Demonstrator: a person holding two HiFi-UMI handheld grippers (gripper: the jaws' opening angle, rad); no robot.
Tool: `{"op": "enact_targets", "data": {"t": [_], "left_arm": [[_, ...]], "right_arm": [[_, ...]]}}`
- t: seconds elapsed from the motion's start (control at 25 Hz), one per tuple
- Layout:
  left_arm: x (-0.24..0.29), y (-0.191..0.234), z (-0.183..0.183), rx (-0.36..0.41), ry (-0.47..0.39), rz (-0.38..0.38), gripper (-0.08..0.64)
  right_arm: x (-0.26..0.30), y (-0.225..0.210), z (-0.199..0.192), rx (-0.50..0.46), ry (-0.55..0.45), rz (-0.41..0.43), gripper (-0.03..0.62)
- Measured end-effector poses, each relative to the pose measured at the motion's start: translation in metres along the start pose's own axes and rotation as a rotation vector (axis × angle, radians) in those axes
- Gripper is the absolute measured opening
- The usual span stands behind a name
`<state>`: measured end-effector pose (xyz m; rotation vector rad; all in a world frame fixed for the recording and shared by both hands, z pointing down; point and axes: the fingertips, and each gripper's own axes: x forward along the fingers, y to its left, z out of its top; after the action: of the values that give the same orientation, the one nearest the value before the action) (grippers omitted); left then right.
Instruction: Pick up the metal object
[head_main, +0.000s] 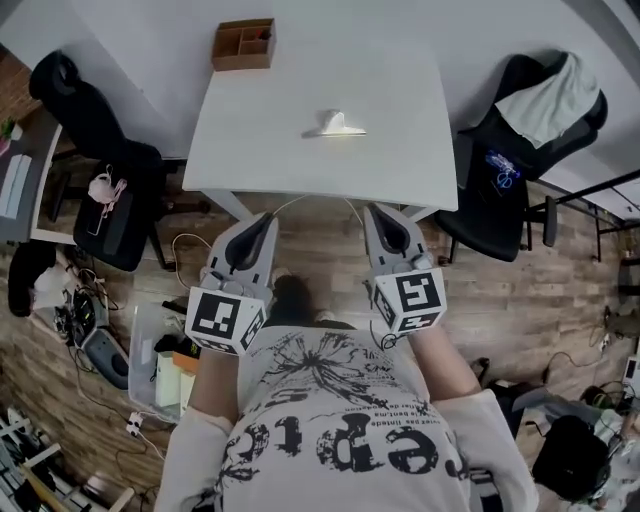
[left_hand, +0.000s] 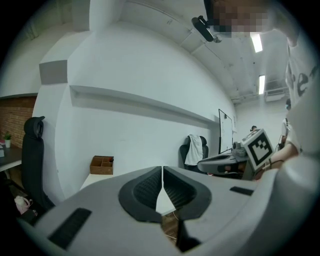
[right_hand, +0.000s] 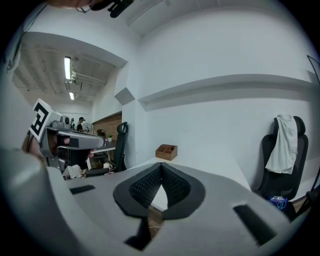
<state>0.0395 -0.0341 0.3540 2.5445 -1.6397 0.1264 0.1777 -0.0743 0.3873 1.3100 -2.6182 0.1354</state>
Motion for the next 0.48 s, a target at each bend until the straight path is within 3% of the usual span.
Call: {"op": "enact_targets", "data": {"t": [0.48], "left_arm": [[0.139, 0.103, 0.013, 0.004, 0.000, -0.066, 0.011]], "right_arm": [[0.141, -0.068, 0.000, 0.038, 0.069, -0.077, -0.011]]}}
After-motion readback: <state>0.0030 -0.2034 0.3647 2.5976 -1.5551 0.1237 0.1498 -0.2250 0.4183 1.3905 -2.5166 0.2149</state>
